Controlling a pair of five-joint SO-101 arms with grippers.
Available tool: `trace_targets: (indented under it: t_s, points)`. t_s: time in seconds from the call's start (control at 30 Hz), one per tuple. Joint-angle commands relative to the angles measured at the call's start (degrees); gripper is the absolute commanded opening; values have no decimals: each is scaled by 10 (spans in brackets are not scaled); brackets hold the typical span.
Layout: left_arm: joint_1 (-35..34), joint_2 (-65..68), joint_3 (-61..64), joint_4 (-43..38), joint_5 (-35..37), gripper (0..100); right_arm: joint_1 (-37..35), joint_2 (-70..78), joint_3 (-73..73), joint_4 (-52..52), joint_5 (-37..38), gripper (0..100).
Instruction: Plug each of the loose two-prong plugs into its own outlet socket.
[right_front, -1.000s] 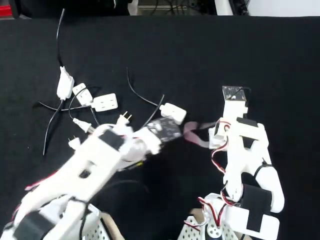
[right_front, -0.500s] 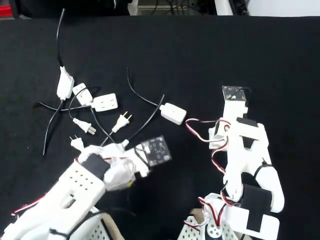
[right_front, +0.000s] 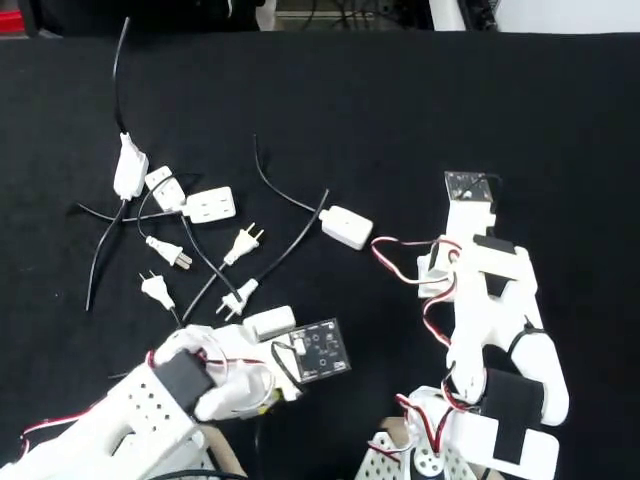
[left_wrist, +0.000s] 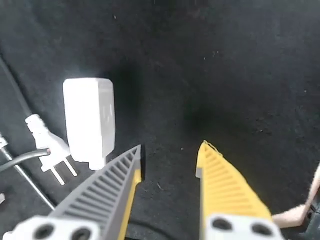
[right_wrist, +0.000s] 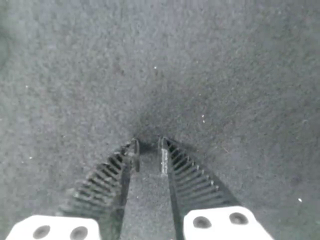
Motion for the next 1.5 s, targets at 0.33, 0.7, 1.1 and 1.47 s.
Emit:
trace_targets:
  t_s: [0.33, 0.7, 1.1, 1.47]
  points:
    - [-295, -163, 32, -156, 9, 180, -9, 0, -11, -7, 0, 84]
    - [-206, -112, 65, -103, 5, 182, -9, 0, -11, -7, 0, 84]
    - [-191, -116, 10, -28, 6, 181, -9, 0, -11, -8, 0, 83]
    - [-460, -298, -12, 76, 5, 181, -149, -33, -86, 113, -5, 82]
